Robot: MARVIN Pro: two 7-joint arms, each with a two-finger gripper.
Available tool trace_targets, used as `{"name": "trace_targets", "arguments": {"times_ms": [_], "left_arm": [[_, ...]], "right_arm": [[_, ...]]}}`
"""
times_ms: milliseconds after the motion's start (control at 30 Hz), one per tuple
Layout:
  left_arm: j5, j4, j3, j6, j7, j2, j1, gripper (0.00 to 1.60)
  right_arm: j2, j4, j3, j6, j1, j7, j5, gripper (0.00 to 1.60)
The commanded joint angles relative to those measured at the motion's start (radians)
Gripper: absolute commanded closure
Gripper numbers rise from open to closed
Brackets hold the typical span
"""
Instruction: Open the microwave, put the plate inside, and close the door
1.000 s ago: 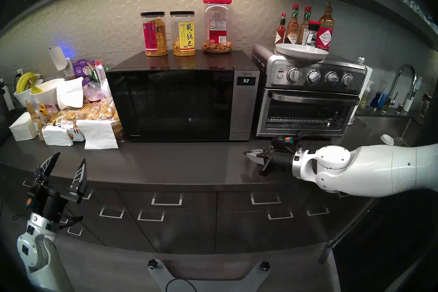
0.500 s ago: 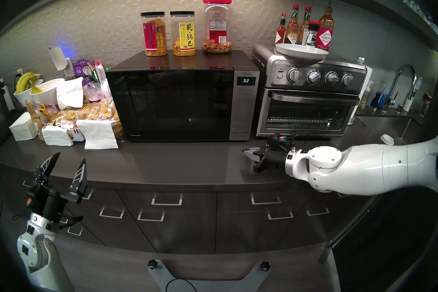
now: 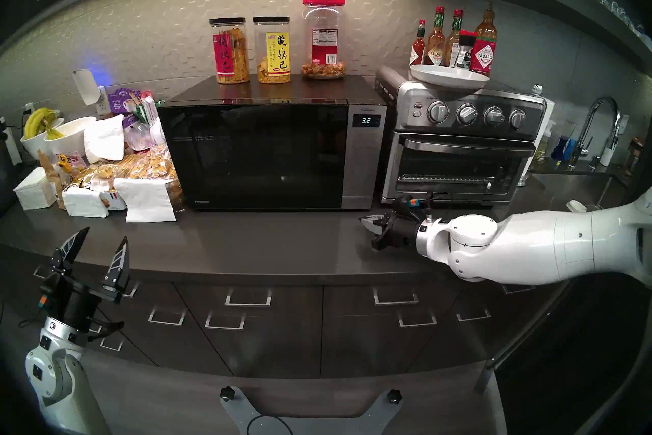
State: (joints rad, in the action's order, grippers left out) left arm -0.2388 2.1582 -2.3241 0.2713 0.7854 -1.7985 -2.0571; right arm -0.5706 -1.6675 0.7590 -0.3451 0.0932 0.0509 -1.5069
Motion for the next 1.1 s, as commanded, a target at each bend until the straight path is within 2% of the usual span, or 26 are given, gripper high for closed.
{"name": "trace_targets", "arguments": {"times_ms": [0, 333, 1067], "left_arm": [[-0.002, 0.016, 0.000, 0.001, 0.000, -0.001, 0.000, 0.00], [-0.002, 0.016, 0.000, 0.001, 0.000, -0.001, 0.000, 0.00], [-0.002, 0.016, 0.000, 0.001, 0.000, -0.001, 0.000, 0.00]], "right_arm": [[-0.040, 0.023, -0.029, -0.011, 0.000, -0.014, -0.018, 1.60], [-0.082, 0.069, -0.049, -0.002, -0.010, -0.039, -0.045, 1.60], [-0.111, 0.120, -0.046, 0.012, -0.013, -0.038, -0.059, 1.60]]}}
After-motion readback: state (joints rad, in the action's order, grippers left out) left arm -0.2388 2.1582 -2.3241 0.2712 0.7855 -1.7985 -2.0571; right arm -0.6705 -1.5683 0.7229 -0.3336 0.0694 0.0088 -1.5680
